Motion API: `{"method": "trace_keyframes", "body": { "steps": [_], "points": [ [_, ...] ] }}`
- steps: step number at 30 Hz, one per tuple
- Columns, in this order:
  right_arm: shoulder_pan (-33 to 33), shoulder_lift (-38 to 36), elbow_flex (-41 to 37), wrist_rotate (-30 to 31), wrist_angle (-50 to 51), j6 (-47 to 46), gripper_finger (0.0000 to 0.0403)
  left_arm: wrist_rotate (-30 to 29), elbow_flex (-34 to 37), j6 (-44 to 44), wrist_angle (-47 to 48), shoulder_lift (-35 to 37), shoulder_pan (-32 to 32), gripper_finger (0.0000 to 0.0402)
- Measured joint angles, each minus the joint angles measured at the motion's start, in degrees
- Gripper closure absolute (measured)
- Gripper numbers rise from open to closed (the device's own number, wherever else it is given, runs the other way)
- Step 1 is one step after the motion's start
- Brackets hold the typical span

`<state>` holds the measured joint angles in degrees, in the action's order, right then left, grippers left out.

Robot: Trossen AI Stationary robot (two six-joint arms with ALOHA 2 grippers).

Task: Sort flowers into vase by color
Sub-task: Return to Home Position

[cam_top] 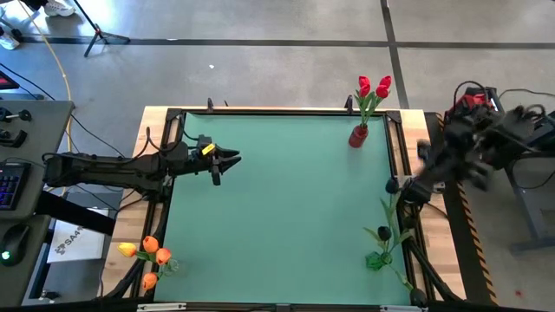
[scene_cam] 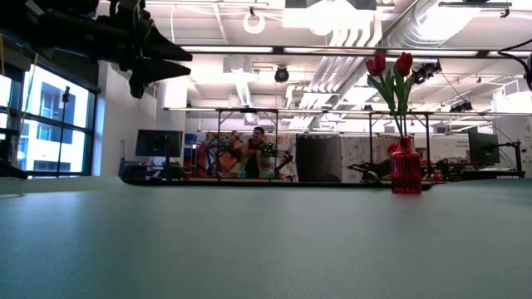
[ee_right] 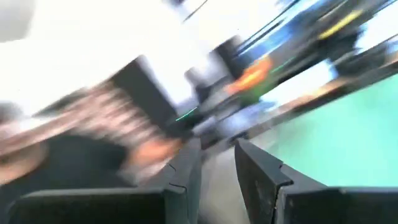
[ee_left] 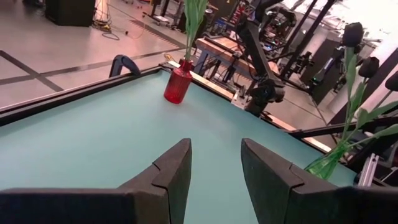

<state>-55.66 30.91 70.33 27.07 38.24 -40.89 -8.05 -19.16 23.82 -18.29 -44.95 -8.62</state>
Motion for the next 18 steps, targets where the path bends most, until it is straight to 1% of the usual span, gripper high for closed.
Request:
{"method": "trace_keyframes", "body": {
  "steps": [2, 3, 5, 7, 9, 12, 14, 18],
  "points": [
    [0.03, 0.59, 1.68, 12.44, 3.15, 3.17, 0.0316, -0.06, 0.00, -0.56, -0.02, 0.00, 0.00, 0.0275],
    [0.08, 1.03, 2.03, 17.26, 5.47, 3.47, 0.0316, -0.24, 0.00, -0.97, -0.02, 0.00, 0.00, 0.0275],
    [0.04, 1.97, 1.99, 21.52, 10.01, 3.57, 0.0316, -0.44, 0.00, -1.43, 0.01, 0.00, 0.00, 0.0275],
    [0.04, 3.12, 1.92, 23.91, 14.65, 0.45, 0.0316, -0.46, 0.00, -1.43, -0.02, 0.00, 0.00, 0.0275],
    [0.07, 3.95, 1.92, 23.02, 18.03, -4.07, 0.0316, -0.46, 0.00, -1.49, 0.03, 0.00, 0.00, 0.0275],
    [0.05, 5.59, 1.92, 16.13, 21.21, -10.08, 0.0316, -0.46, 0.00, -1.73, 0.03, 0.00, -0.04, 0.0275],
    [0.04, 7.44, 1.92, 11.53, 21.42, -11.11, 0.0316, -0.44, 0.00, -3.03, 0.03, 0.00, -0.28, 0.0275],
    [0.06, 10.09, 1.90, 4.36, 21.05, -14.10, 0.0316, -0.46, 0.00, -4.22, 0.03, 0.00, -1.35, 0.0275]
  ]
}}
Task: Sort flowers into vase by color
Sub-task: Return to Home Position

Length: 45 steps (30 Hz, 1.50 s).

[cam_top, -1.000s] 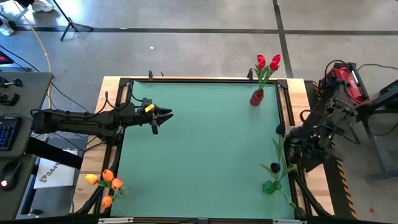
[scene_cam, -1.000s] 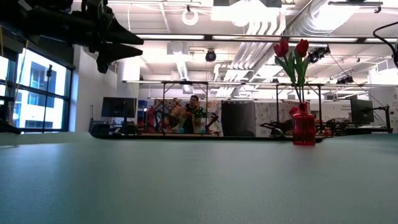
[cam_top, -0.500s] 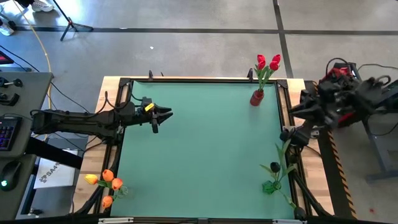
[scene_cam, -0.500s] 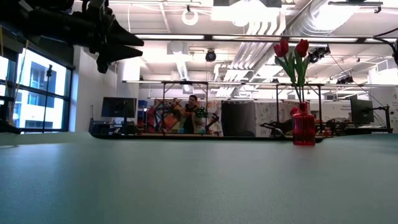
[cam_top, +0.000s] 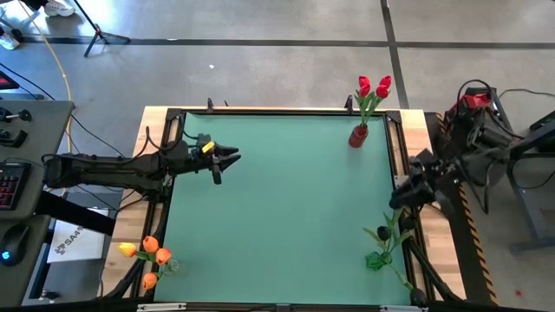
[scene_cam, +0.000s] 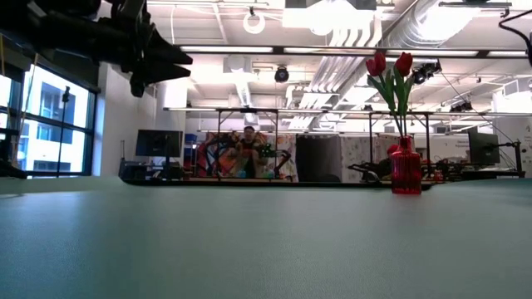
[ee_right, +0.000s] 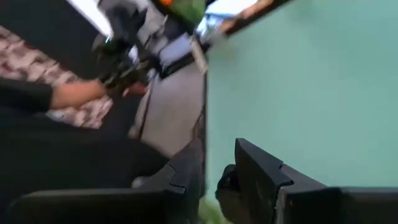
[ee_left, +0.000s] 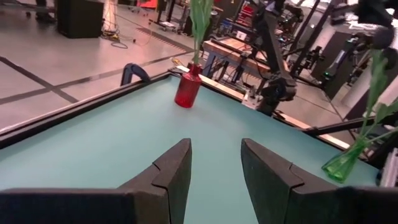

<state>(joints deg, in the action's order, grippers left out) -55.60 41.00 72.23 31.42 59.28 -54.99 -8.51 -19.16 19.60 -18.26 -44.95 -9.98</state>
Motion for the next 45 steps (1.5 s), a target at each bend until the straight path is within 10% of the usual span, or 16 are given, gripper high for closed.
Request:
{"method": "trace_keyframes", "body": {
  "steps": [10, 18, 24, 45],
  "points": [
    [-0.01, 1.32, 0.02, -11.47, -17.87, 10.30, 0.0316, 2.67, 0.00, -0.36, -0.07, 0.00, -3.35, 0.0275],
    [2.09, 0.67, 0.04, 16.06, -21.28, 27.77, 0.0316, 1.29, -1.50, -0.61, -2.76, 0.90, -3.65, 0.0281],
    [7.53, 2.20, 0.04, 20.59, -21.83, 34.40, 0.0319, 3.85, -6.58, -3.79, 5.11, 4.47, -5.34, 0.0305],
    [34.76, 12.26, 0.03, 7.86, -40.07, 47.15, 0.0402, 20.97, -9.51, -5.23, 8.19, 11.86, -18.64, 0.0380]
  ]
}}
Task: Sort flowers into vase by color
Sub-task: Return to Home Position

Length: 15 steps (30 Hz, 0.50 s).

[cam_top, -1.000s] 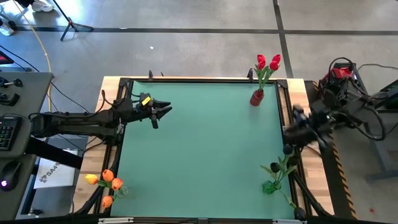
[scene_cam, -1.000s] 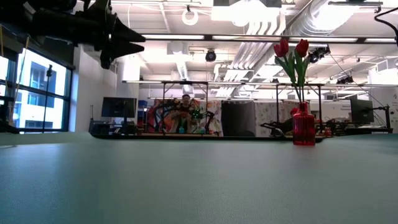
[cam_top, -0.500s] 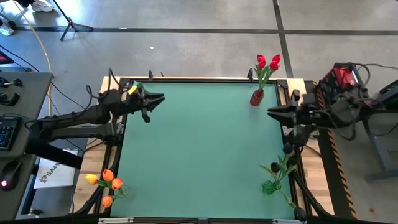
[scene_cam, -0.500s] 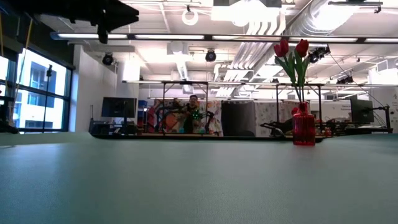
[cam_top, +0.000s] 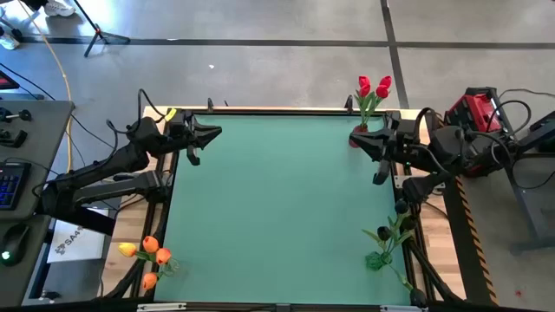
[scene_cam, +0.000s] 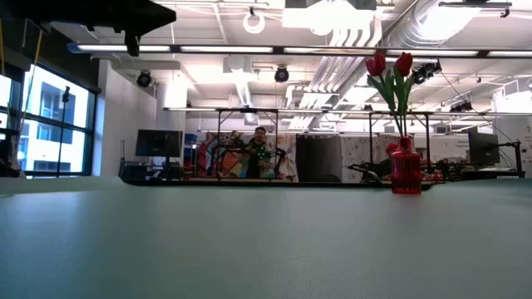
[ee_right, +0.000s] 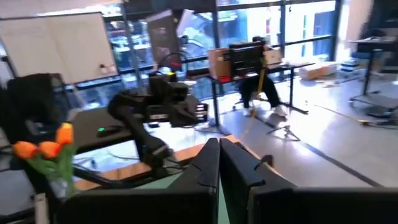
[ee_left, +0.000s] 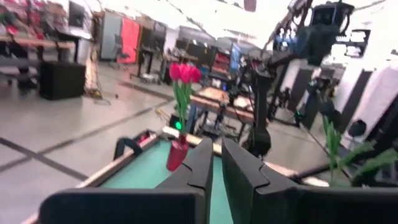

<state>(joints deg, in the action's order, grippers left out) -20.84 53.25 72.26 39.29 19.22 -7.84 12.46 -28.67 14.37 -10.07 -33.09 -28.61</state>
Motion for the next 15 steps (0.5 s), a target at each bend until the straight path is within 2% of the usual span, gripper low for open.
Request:
{"method": "trace_keyframes", "body": {
  "steps": [3, 7, 9, 12, 15],
  "points": [
    [-0.02, 0.07, 0.03, 2.71, 3.54, -0.41, 0.0403, 2.38, 0.00, -1.67, 3.53, 1.14, -0.21, 0.0395],
    [-0.05, 0.62, -0.02, 3.21, 13.52, -10.82, 0.0403, 2.60, 0.00, -5.14, 8.48, 2.93, -0.14, 0.0400],
    [-0.54, 0.52, -0.03, 5.68, 14.41, -14.90, 0.0403, 2.59, 0.00, -6.26, 10.09, 4.60, -0.14, 0.0401],
    [-2.10, 0.12, -0.01, 8.86, 13.73, -11.72, 0.0403, 2.55, 0.00, -9.29, 11.49, 8.11, -0.15, 0.0401],
    [-2.53, -0.69, -0.01, 5.35, 14.09, -7.24, 0.0403, 2.53, 0.29, -11.05, 13.36, 11.12, -0.29, 0.0401]
  ]
}}
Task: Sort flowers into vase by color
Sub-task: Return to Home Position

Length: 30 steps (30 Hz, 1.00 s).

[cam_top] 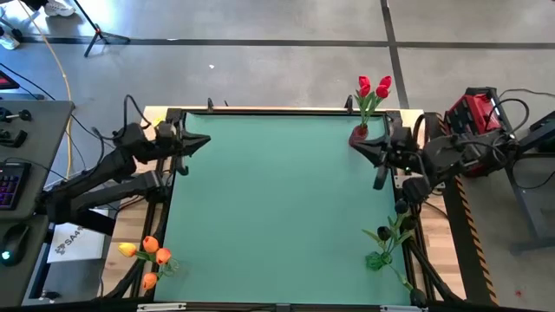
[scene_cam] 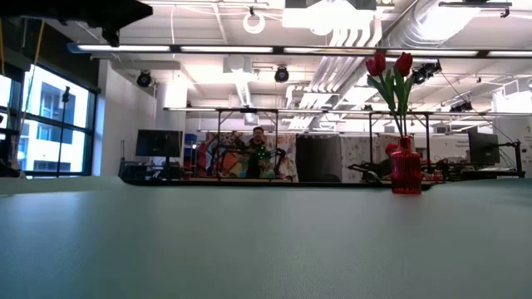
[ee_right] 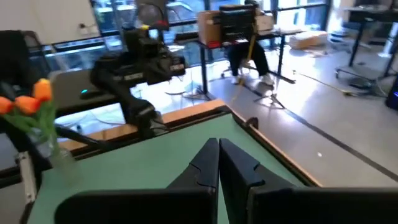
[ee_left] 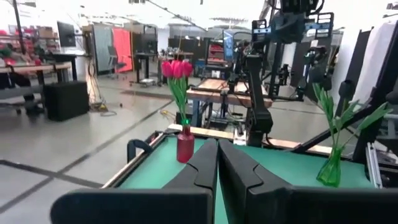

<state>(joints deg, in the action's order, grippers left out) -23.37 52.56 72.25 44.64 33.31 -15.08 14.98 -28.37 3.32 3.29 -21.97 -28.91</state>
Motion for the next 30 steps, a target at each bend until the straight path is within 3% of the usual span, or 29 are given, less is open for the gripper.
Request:
{"method": "trace_keyframes", "body": {
  "steps": [11, 18, 21, 25, 30],
  "points": [
    [0.54, -4.97, 0.00, -7.29, -4.32, 12.91, 0.0403, -0.11, 6.07, -2.04, -6.28, 2.76, 0.48, 0.0401],
    [5.55, -12.76, 0.02, -4.97, -3.77, 17.98, 0.0403, -0.73, 6.07, -3.20, -6.24, 2.69, 0.48, 0.0401],
    [6.26, -17.86, 0.25, -5.22, 0.32, 15.72, 0.0403, -0.68, 6.07, -3.81, -6.03, 2.63, 0.42, 0.0401],
    [6.25, -20.79, -1.31, -4.17, 16.32, 3.18, 0.0403, -0.39, 6.07, -1.73, -3.11, 2.57, 0.56, 0.0401],
    [6.25, -25.29, -15.17, -8.51, 7.41, 2.07, 0.0403, -0.39, 6.07, -3.90, 1.83, 2.57, 1.27, 0.0401]
  ]
}}
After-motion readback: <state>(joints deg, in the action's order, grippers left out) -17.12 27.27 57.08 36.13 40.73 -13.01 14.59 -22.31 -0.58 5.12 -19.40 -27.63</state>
